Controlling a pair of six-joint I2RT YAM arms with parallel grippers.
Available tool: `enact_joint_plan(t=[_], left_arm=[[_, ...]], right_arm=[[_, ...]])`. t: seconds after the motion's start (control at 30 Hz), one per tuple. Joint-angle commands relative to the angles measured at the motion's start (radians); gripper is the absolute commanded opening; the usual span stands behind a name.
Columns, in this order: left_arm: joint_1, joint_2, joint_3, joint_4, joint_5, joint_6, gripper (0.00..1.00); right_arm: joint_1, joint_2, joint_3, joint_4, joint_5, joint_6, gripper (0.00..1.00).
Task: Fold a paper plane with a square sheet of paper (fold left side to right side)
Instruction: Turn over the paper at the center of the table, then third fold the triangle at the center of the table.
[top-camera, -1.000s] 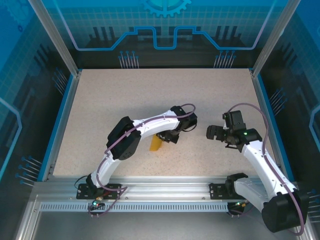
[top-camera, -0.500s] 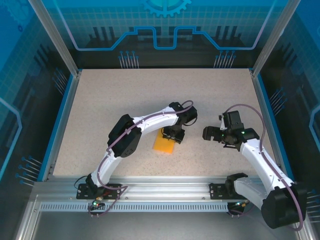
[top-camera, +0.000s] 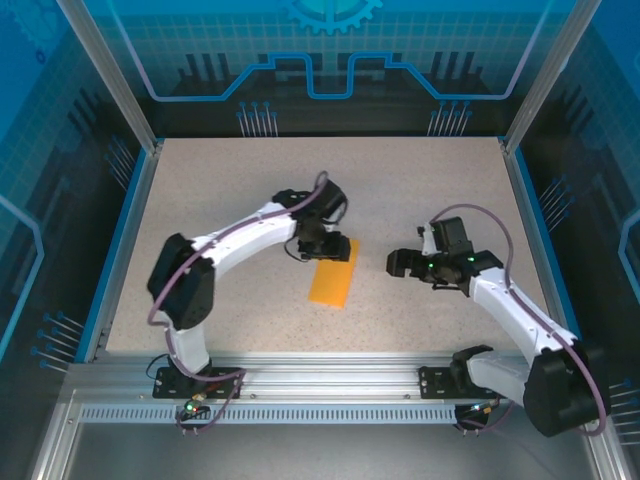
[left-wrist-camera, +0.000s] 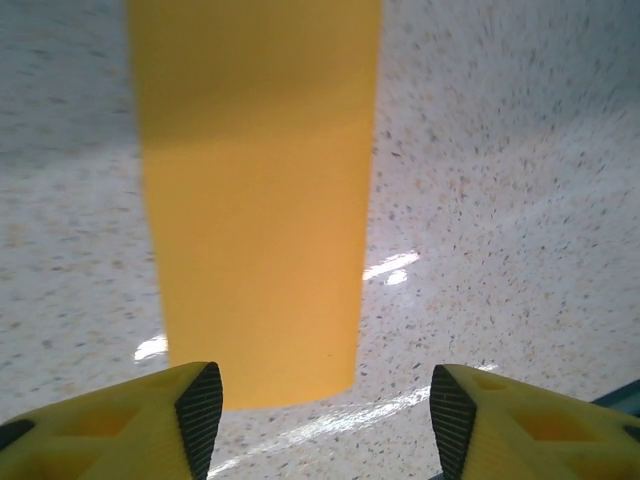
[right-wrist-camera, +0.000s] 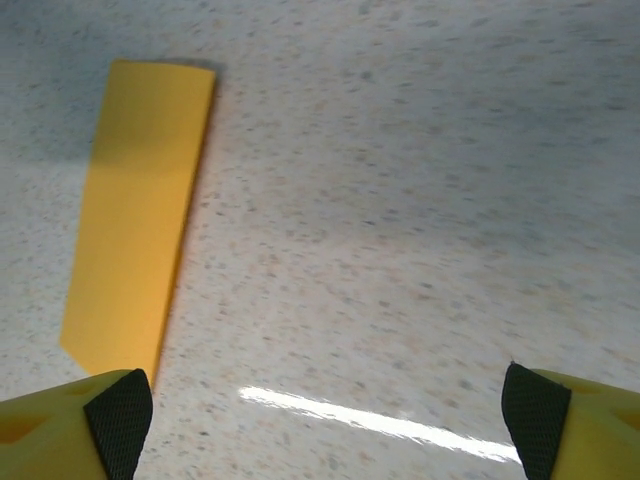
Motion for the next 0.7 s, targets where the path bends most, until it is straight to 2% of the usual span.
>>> enact_joint_plan(t=[0.0, 0.17, 0.47, 0.67], left_arm=[[0.074, -0.062, -0.129, 0.119, 0.097, -0.024, 0.62], [0.159, -0.122, -0.299, 0.258, 0.22, -0.052, 0.63], [0.198, -0.127, -0.41, 0.337, 0.27, -0.064, 0.65], [0.199, -0.103, -0.418, 0.359, 0.289, -0.072, 0.65]], right_arm=[[0.072, 0.097, 0.044, 0.11, -0.053, 0.049, 0.92], [0.164, 0.303, 0.16, 0.205, -0.083, 0.078, 0.87], [0.197, 0.6, 0.365, 0.293, -0.138, 0.096, 0.66], [0.201, 0.69, 0.426, 0.26, -0.123, 0.074, 0.62]])
